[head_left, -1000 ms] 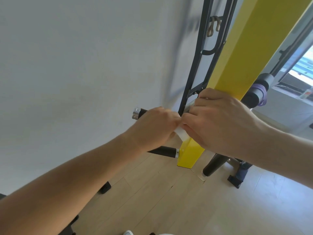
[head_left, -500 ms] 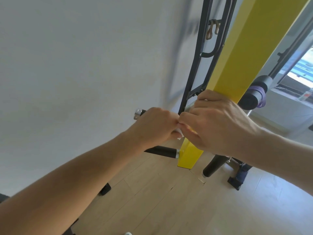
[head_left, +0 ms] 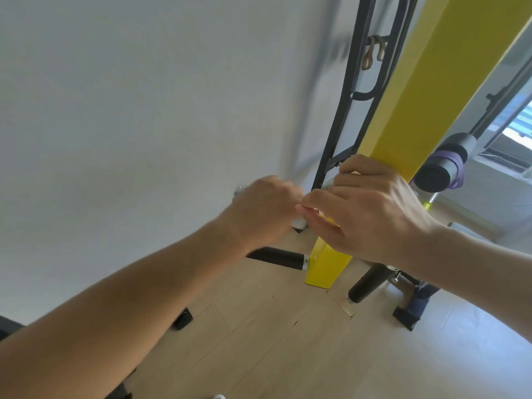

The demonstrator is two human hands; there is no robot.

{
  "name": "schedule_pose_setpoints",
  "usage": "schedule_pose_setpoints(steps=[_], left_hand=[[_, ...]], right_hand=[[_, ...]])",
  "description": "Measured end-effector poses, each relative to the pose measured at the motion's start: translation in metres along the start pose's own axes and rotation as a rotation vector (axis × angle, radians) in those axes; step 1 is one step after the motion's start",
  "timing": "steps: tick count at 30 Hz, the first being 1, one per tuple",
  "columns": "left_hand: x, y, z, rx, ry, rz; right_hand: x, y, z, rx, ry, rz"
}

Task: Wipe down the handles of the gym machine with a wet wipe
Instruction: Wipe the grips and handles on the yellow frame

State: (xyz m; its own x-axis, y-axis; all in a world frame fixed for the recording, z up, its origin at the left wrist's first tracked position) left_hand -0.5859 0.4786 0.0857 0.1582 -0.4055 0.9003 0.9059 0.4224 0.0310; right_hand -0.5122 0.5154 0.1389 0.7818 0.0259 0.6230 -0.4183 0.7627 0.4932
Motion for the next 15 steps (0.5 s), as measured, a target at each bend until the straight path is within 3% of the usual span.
schedule_pose_setpoints(steps=[3,7,9,11,15], left_hand=[[-0.021,0.012,0.010,0.104,-0.020,-0.057],[-0.013,0.013,-0.001,-0.041,0.027,-0.060],[-0.009,-0.007,-0.015,-0.068,-0.069,-0.053],[-0.006,-0.037,-0.028,0.046,-0.239,0.008],[-0.008,-0.023,-0.008,0.102,-0.228,0.164]], right_hand=[[0.003,0.002,-0.001,0.011,0.036,0.027],[0.003,0.003,-0.004,0.013,0.030,0.002],[0.005,0.003,-0.005,0.017,0.039,-0.007],[0.006,0.001,-0.005,0.024,0.039,-0.005],[0.002,-0.003,-0.002,0.020,0.059,-0.004]])
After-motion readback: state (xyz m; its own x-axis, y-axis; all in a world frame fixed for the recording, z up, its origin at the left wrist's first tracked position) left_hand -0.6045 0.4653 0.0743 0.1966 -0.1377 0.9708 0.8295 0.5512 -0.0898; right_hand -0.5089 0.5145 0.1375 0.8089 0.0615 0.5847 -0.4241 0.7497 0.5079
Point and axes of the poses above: each hand's wrist, its own z-axis towards the middle knuckle, its own x-axis out of the back of the hand, y = z × x, the point moved 9 cm from there along z, towards the middle knuckle, and after that the axes turned 7 degrees about -z, right-handed, at the moved point
